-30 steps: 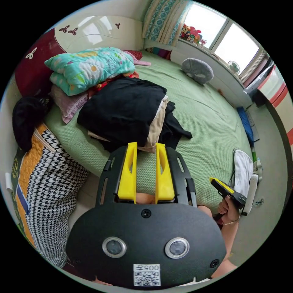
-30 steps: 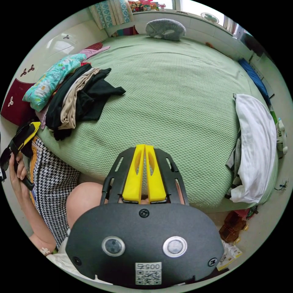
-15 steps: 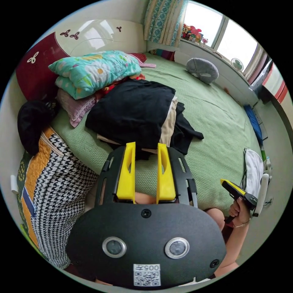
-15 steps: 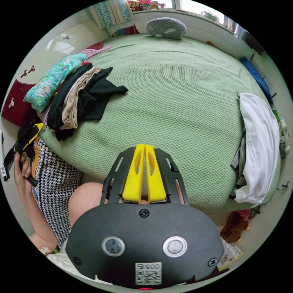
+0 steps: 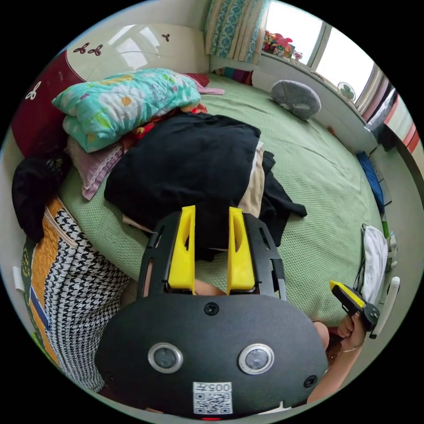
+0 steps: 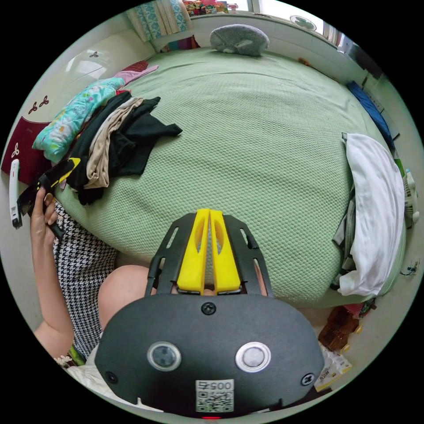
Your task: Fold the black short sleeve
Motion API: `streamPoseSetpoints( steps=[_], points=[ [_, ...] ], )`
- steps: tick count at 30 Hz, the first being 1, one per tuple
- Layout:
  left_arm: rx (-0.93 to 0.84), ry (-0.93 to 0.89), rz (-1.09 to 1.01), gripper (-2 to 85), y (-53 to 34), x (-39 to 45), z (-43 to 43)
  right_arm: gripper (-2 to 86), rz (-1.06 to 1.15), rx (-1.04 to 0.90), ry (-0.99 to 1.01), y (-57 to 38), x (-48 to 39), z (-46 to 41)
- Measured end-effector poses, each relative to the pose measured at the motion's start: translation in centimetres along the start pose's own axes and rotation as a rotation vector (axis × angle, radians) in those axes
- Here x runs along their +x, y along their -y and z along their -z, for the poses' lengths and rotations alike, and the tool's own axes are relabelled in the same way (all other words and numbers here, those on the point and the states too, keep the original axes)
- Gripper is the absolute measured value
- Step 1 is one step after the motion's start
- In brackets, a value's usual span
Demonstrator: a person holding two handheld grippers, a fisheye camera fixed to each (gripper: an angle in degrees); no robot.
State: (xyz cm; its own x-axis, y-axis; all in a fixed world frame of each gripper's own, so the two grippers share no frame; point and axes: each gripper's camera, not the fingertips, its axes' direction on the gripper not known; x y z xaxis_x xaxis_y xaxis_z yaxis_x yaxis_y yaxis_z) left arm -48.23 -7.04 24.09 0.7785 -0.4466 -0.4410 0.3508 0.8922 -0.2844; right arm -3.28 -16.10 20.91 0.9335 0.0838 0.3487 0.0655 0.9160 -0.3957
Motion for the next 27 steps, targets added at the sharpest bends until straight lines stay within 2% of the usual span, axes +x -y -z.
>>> streamPoseSetpoints(
  steps=[6, 14, 17, 19, 21, 23, 25, 27],
  points=[
    [0.053, 0.010, -0.080, 11.6, -0.7, -0.1, -1.5, -1.2, 0.005, -0.001, 0.006, -0.1, 0.1, 0.1],
    [-0.025, -0.031, -0.111, 11.1, 0.3, -0.7, -3.2, -1.2, 0.004, 0.005, 0.033, -1.3, 0.5, 1.2],
    [-0.002, 0.008, -0.122, 6.2, -0.1, 0.1, -2.0, -1.3, 0.000, 0.023, 0.043, -2.3, 0.9, 2.3],
    [0.023, -0.083, -0.176, 1.7, -0.6, 1.4, -0.7, -1.3, 0.013, 0.032, 0.047, -3.1, 1.4, 3.0],
    [0.005, -0.209, -0.200, 0.7, -0.7, 2.3, -0.2, -1.3, 0.012, 0.038, 0.040, -3.7, 1.9, 3.6],
    [-0.001, -0.164, -0.184, 0.2, -0.5, 3.1, 0.0, -1.3, 0.003, 0.044, 0.048, -4.2, 2.5, 4.2],
    [0.088, 0.042, -0.142, -0.1, -0.4, 3.1, 0.5, -1.3, -0.007, 0.060, 0.069, -5.2, 3.4, 5.3],
    [0.112, 0.150, -0.178, -0.2, -0.4, 3.0, 0.3, -1.3, -0.013, 0.076, 0.072, -6.0, 4.0, 6.1]
  ],
)
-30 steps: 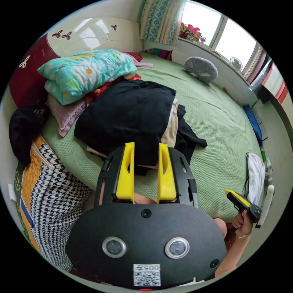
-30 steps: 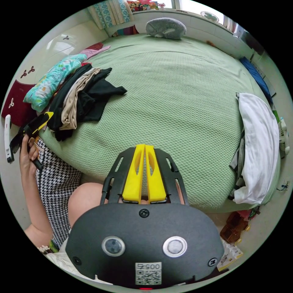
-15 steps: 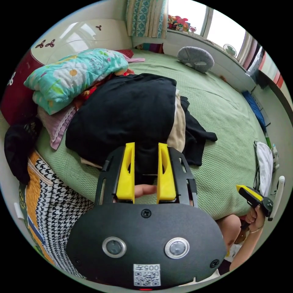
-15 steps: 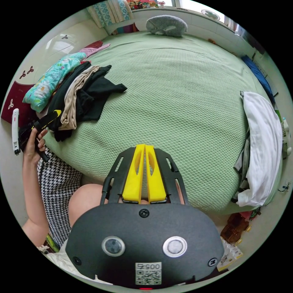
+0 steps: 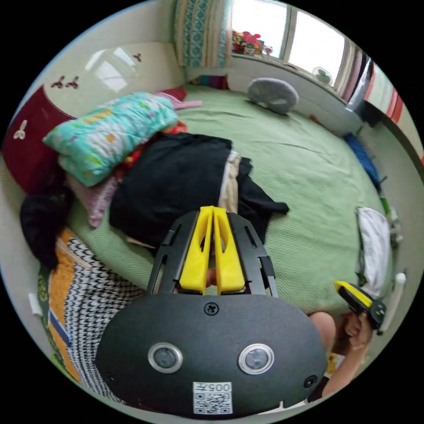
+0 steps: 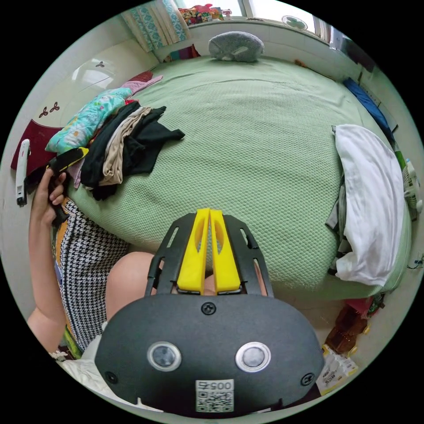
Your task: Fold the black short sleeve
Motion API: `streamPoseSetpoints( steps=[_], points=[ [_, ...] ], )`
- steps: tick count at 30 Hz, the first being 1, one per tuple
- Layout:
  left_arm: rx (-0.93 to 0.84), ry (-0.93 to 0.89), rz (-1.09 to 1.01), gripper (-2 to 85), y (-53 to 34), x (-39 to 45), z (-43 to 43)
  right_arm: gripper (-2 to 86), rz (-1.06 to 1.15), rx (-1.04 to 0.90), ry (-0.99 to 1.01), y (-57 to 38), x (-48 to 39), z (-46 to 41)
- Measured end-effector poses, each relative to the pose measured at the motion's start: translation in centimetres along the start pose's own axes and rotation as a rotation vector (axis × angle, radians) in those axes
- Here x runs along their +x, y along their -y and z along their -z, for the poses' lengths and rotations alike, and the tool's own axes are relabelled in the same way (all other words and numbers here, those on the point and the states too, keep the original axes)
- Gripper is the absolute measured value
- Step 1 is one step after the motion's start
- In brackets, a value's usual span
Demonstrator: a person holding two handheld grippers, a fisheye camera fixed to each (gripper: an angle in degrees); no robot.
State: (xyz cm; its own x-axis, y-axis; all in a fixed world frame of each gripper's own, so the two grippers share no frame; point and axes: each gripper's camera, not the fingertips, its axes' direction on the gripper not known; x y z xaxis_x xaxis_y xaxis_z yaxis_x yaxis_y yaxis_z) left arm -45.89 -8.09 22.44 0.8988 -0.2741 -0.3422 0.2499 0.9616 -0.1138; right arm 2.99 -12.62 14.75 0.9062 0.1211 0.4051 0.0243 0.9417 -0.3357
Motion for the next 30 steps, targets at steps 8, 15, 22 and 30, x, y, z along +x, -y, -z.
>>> streamPoseSetpoints(
  steps=[8, 15, 22, 30],
  points=[
    [-0.036, -0.088, 0.016, 1.5, -0.7, -2.6, -5.8, -1.3, -0.035, 0.007, 0.026, -1.4, 2.0, 1.3],
    [-0.036, -0.112, -0.051, 3.8, -1.1, -2.7, -8.2, -1.2, -0.005, -0.008, 0.009, -1.2, 1.2, 1.5],
    [-0.080, -0.214, 0.024, 8.1, -0.8, -5.4, -9.3, -1.2, 0.029, -0.027, 0.015, -1.6, -0.2, 1.5],
    [-0.051, -0.327, 0.068, 10.3, -1.6, -6.4, -11.2, -1.2, 0.037, -0.029, -0.003, -2.1, 0.3, 2.6]
  ],
)
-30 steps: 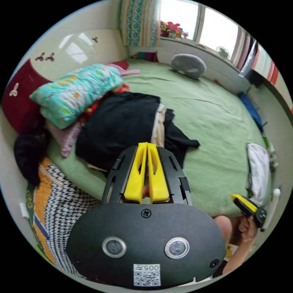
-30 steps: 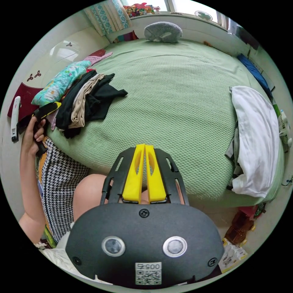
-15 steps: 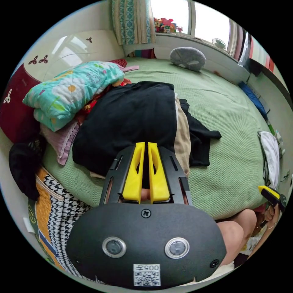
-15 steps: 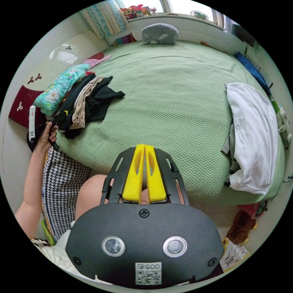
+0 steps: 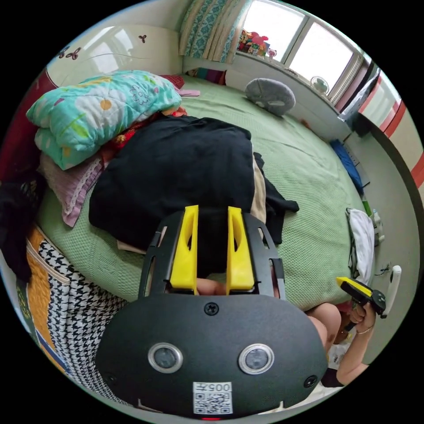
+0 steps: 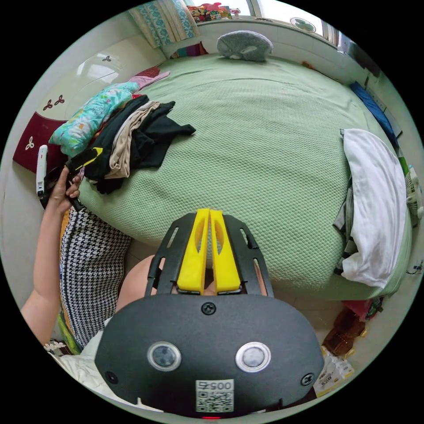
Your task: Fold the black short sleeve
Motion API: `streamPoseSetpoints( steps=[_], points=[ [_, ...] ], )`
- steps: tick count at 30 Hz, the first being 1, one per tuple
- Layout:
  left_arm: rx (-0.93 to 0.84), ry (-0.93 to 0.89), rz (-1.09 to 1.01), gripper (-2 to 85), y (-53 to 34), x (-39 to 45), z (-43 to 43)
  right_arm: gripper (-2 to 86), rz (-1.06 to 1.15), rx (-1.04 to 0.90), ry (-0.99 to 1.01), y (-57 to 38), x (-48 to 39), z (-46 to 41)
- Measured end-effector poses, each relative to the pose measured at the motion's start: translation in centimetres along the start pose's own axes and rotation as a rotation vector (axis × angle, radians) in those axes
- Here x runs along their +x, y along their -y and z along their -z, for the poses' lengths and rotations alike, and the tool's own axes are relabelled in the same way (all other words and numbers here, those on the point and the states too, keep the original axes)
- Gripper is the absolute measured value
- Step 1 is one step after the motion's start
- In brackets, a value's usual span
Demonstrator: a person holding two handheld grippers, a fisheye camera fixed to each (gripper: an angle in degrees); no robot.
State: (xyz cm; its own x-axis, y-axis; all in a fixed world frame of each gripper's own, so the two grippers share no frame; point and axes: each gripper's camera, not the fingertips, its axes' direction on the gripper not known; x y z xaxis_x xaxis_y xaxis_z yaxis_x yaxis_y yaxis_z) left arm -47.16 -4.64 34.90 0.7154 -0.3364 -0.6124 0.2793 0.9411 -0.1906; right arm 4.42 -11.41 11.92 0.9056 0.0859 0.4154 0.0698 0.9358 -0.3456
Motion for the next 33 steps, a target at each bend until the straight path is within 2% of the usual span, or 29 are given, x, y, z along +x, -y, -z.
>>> streamPoseSetpoints(
  steps=[5, 11, 15, 17, 20, 22, 25, 33],
  points=[
    [0.007, -0.113, 0.096, 4.6, 0.1, -1.5, -0.1, -1.2, -0.014, 0.013, -0.001, -0.6, 0.9, 0.9],
    [0.055, -0.019, 0.014, 1.0, 0.1, 0.9, 1.0, -1.3, -0.031, 0.017, 0.005, -1.4, 2.2, 1.7],
    [0.067, -0.175, 0.011, 0.5, 0.1, 3.1, 0.8, -1.3, -0.040, 0.024, 0.008, -1.9, 3.1, 2.3],
    [0.069, -0.194, -0.024, 0.3, 0.1, 4.9, 0.5, -1.3, -0.043, 0.032, 0.006, -2.1, 3.4, 2.7],
    [0.068, -0.257, -0.073, 0.3, -0.3, 8.7, -0.4, -1.3, -0.053, 0.046, 0.004, -2.3, 4.2, 3.5],
    [0.016, -0.390, -0.130, 0.3, -0.8, 12.4, -1.9, -1.3, -0.067, 0.058, -0.003, -2.6, 5.1, 4.1],
    [-0.058, -0.485, -0.222, 0.4, -2.0, 17.9, -4.0, -1.3, -0.089, 0.073, -0.017, -3.1, 6.5, 5.1],
    [-0.187, -0.639, -0.377, 0.7, -6.0, 29.9, -7.6, -1.2, -0.199, 0.121, -0.097, -5.4, 11.8, 8.3]
  ],
)
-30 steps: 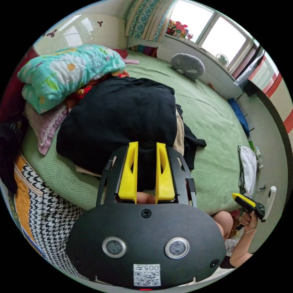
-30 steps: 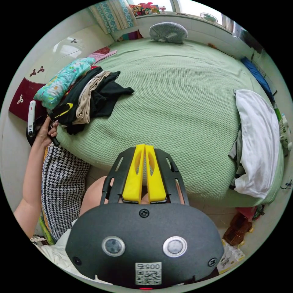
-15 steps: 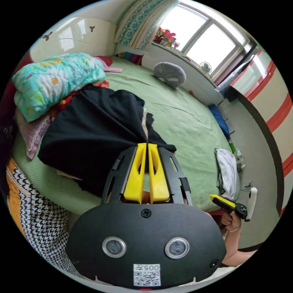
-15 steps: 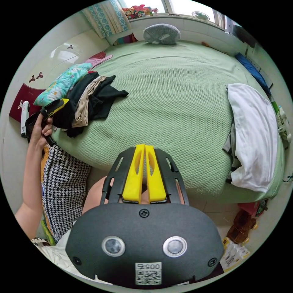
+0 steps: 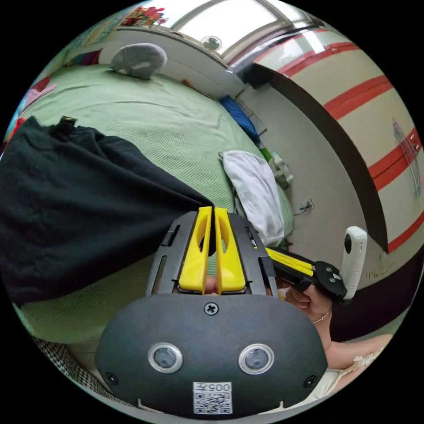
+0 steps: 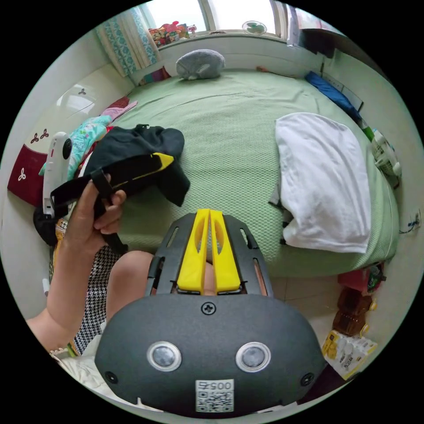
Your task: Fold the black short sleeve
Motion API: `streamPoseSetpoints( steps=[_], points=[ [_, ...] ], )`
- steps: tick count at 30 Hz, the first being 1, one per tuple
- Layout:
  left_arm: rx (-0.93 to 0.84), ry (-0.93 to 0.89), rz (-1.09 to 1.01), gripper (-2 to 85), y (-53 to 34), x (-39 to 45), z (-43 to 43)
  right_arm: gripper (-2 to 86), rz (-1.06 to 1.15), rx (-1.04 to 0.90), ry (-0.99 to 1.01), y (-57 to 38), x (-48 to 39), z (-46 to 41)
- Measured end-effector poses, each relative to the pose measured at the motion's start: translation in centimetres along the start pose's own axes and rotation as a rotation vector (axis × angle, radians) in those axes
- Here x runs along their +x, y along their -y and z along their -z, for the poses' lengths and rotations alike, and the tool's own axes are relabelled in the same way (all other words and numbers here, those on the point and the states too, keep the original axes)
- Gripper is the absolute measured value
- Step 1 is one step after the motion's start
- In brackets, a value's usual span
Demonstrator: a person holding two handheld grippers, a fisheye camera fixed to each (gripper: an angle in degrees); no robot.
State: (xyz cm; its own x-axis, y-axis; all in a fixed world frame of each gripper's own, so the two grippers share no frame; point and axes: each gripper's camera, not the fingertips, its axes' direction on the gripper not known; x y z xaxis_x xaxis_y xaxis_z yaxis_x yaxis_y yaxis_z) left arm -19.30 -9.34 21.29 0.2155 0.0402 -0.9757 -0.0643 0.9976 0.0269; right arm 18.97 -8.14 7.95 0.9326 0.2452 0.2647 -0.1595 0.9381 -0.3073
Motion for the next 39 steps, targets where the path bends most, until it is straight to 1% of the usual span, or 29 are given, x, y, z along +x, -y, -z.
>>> streamPoseSetpoints(
  steps=[3, 5, 6, 8, 10, 12, 15, 17, 19, 20, 22, 24, 26, 27, 29, 31, 34, 36, 39],
  points=[
    [-0.056, -0.120, -0.046, 0.9, 0.0, 2.4, -2.9, -1.2, -0.058, 0.013, -0.023, -0.4, 2.3, 0.8],
    [-0.093, -0.096, -0.076, 1.1, -0.2, 3.7, -4.5, -1.2, -0.092, 0.016, -0.022, -0.6, 3.4, 1.0],
    [-0.105, -0.047, -0.097, 1.3, -0.4, 4.2, -5.1, -1.2, -0.108, 0.012, -0.019, -0.7, 4.0, 1.1],
    [-0.121, -0.032, -0.101, 1.4, -0.9, 4.3, -5.2, -1.2, -0.110, 0.005, -0.020, -0.8, 4.4, 1.1],
    [-0.080, -0.068, -0.101, 0.8, -1.7, 3.4, -3.4, -1.1, -0.090, 0.010, -0.025, -1.0, 4.5, 0.9],
    [-0.047, -0.058, -0.086, 0.8, -2.2, 2.2, -1.3, -0.9, -0.061, 0.011, -0.008, -0.9, 4.2, 0.6],
    [0.030, 0.017, -0.041, 1.6, -2.7, -0.6, 3.1, -0.5, -0.016, 0.031, 0.001, 0.1, 3.6, 0.1],
    [0.078, 0.109, -0.027, 2.7, -2.8, -2.3, 5.9, 0.4, 0.017, 0.052, 0.009, 1.3, 3.0, -0.2],
    [0.133, 0.243, -0.017, 5.8, -2.6, -4.1, 9.4, 3.4, 0.071, 0.069, 0.003, 3.6, 2.2, -1.0],
    [0.138, 0.268, -0.017, 7.4, -2.5, -4.6, 10.2, 4.3, 0.088, 0.068, -0.003, 4.3, 1.9, -1.3],
    [0.115, 0.419, 0.006, 13.2, -2.1, -6.5, 12.1, 7.5, 0.138, 0.076, -0.034, 7.1, 0.9, -2.7],
    [0.098, 0.507, 0.041, 15.3, -2.1, -8.2, 12.8, 9.3, 0.176, 0.061, -0.032, 9.5, 0.2, -4.3],
    [0.077, 0.485, 0.073, 15.9, -2.5, -10.0, 12.9, 10.5, 0.219, 0.028, -0.007, 12.0, -0.3, -6.5],
    [0.039, 0.472, 0.071, 16.1, -2.9, -10.9, 12.5, 11.1, 0.228, 0.013, 0.026, 13.5, -0.3, -8.1],
    [0.001, 0.494, 0.072, 16.6, -3.4, -11.7, 11.7, 11.8, 0.190, 0.002, 0.073, 15.8, 0.1, -10.4],
    [-0.026, 0.536, 0.090, 17.0, -4.0, -12.6, 10.6, 12.6, 0.124, -0.059, 0.155, 18.6, 0.9, -13.5],
    [-0.037, 0.528, 0.127, 16.5, -4.2, -14.0, 9.5, 12.7, 0.095, -0.123, 0.217, 20.5, 0.6, -16.7],
    [-0.028, 0.519, 0.144, 15.2, -4.1, -14.6, 9.1, 11.8, 0.146, -0.132, 0.170, 20.6, -0.9, -17.8],
    [-0.015, 0.538, 0.191, 10.5, -3.6, -15.3, 8.8, 8.9, 0.279, -0.086, 0.009, 20.0, -4.0, -18.6]
  ],
)
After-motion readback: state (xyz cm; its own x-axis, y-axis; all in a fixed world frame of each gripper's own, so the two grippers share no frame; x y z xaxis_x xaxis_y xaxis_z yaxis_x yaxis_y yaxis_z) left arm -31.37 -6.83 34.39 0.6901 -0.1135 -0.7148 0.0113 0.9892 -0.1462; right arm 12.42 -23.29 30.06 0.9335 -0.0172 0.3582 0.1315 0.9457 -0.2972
